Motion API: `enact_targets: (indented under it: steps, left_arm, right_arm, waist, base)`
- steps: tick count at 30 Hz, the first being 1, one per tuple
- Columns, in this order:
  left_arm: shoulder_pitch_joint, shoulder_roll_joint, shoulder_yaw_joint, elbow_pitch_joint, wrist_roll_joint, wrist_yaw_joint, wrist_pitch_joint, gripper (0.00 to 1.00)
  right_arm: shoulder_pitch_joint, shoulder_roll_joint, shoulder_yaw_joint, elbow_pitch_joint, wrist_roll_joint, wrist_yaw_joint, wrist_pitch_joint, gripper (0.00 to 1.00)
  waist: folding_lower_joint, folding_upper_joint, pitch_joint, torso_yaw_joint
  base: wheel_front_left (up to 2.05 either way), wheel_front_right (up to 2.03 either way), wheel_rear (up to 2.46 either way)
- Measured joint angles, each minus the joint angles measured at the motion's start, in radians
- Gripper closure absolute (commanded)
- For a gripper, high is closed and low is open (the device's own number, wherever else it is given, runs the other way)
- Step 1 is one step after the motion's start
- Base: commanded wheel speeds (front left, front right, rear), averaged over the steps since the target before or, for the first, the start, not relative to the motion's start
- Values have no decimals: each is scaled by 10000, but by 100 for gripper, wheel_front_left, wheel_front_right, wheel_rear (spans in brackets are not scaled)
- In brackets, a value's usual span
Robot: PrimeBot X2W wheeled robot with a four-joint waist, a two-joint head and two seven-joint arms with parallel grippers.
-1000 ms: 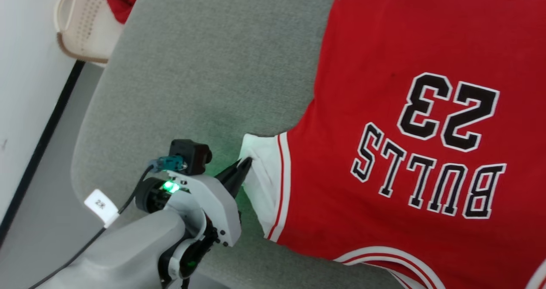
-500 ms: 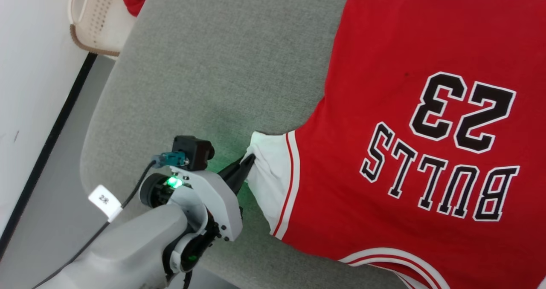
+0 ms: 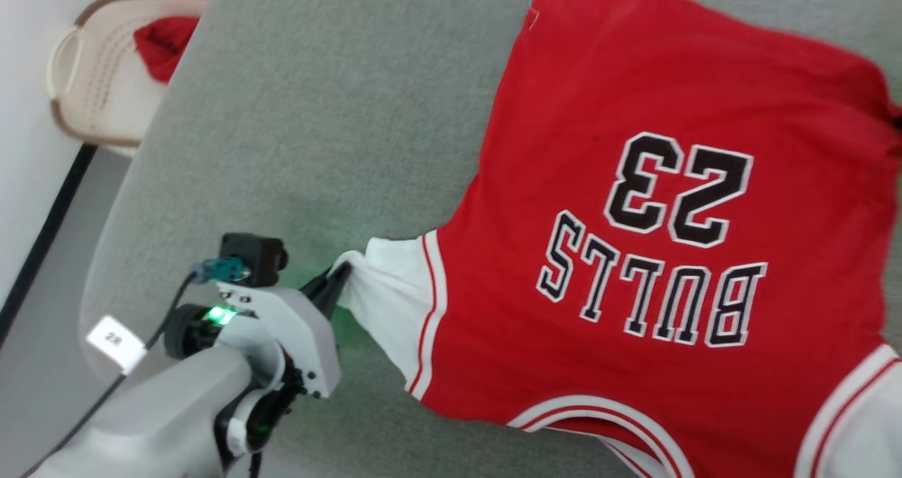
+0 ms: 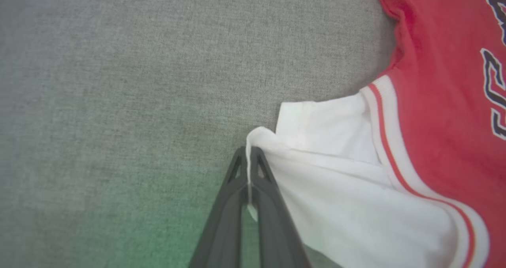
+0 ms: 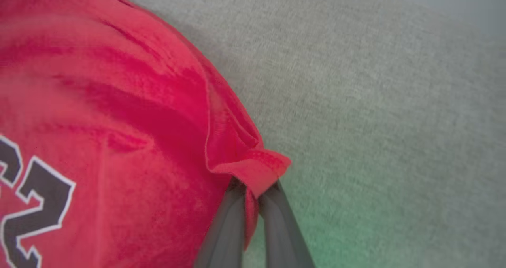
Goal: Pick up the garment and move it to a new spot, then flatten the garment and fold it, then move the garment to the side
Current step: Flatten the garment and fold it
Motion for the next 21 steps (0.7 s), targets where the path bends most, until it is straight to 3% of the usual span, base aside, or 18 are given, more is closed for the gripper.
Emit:
enact_targets:
  steps: [10,21]
  left_arm:
    - [433,859,107,-453,-211,420,98,100]
    - [829,1605,165,-1237,-437,986,263,100]
  right_arm:
    - [2474,-813,477,-2711,1475,0,33,100]
    - [5752,-903,-263,-4571,1946,0,-382,100]
  waist:
    - [0,0,-969,-940]
    - [0,0,-1765,-2098]
  base:
    - [0,0,0]
    - [0,0,0]
